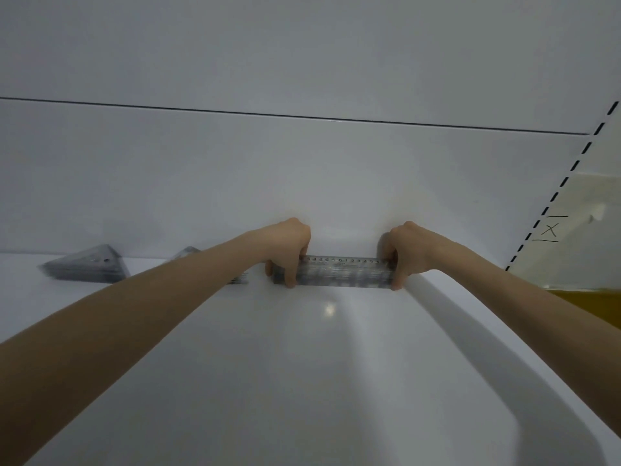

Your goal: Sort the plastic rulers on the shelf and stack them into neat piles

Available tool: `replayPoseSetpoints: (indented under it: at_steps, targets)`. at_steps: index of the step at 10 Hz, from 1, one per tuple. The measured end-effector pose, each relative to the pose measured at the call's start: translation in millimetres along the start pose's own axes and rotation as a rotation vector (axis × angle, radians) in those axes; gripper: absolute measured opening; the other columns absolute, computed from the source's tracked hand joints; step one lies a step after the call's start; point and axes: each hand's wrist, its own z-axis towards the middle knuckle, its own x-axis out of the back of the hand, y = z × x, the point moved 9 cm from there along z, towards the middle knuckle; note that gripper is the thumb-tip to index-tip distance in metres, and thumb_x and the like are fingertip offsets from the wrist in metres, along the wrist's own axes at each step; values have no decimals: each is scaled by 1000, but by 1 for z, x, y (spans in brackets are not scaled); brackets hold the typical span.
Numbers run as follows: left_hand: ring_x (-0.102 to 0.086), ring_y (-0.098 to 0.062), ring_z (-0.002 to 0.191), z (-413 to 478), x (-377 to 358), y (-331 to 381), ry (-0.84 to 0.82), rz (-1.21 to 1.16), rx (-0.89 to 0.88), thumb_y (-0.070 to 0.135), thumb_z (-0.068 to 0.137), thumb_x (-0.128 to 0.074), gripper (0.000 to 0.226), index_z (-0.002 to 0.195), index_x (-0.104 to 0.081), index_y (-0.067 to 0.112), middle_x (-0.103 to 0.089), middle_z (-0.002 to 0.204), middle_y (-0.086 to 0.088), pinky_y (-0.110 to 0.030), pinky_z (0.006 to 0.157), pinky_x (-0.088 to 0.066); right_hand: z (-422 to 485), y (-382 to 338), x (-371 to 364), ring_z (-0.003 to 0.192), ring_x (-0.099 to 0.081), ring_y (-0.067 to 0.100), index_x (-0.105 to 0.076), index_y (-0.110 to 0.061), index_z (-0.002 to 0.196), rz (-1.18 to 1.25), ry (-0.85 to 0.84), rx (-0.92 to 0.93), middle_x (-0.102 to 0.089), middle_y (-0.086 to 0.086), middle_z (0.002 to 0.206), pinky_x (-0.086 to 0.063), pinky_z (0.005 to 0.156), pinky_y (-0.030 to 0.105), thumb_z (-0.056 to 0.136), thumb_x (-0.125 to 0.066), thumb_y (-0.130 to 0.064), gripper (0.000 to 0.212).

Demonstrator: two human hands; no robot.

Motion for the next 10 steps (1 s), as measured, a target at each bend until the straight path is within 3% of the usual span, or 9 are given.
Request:
replayPoseSetpoints:
  at_steps: [2,4,5,6,7,8,9,10]
  targets:
    - [-67,-37,64,-6,1,3,-1,37,17,10,56,-90,35,79,-67,-1,-54,62,-8,-42,55,-59,2,-3,-4,68,-64,20,-67,-11,74,-35,-67,28,-70,5,76,-40,51,22,47,-83,-31,37]
    - [-64,-31,60,-6,7,8,20,148,14,19,52,-92,41,81,-70,1,-55,56,-5,-39,57,-59,6,-9,-3,56,-55,13,-56,-16,51,-70,-115,25,-59,-2,54,-34,47,19,48,-83,-29,30]
    - [-65,-31,63,-4,6,6,24,176,15,22,51,-92,37,70,-66,5,-54,54,-4,-37,58,-58,6,-11,-3,53,-53,14,-53,-17,47,-82,-136,23,-53,-5,47,-34,46,18,48,-84,-28,33]
    - [-58,-25,67,-1,4,5,47,197,16,27,52,-91,36,67,-62,9,-51,54,0,-29,53,-47,7,-10,-5,59,-57,15,-54,-17,50,-77,-138,19,-59,-3,54,-33,46,18,48,-84,-29,33]
    - [-55,-22,72,-4,4,1,62,183,46,29,58,-88,37,82,-67,9,-49,62,3,-25,57,-39,5,-8,-3,79,-65,17,-65,-16,73,-85,-126,-6,-70,-1,80,-35,49,20,50,-84,-32,34]
    - [-55,-23,75,-6,4,2,78,209,33,31,62,-86,47,97,-67,7,-55,78,-2,-27,61,-40,0,-11,4,90,-63,16,-67,-19,89,-101,-81,6,-69,-3,92,-38,55,23,52,-84,-37,44]
    - [-57,-24,84,-17,6,8,89,261,46,35,65,-84,55,108,-61,8,-57,98,-6,-29,67,-42,-8,-18,13,91,-60,14,-65,-25,89,-121,-77,7,-68,-7,92,-44,62,25,53,-85,-42,45]
    - [-54,-25,91,-27,21,10,181,244,46,32,73,-76,44,109,-57,15,-55,109,-7,-28,71,-39,-16,-27,27,94,-57,17,-61,-21,106,-149,-54,28,-63,-6,99,-51,75,31,57,-87,-42,59]
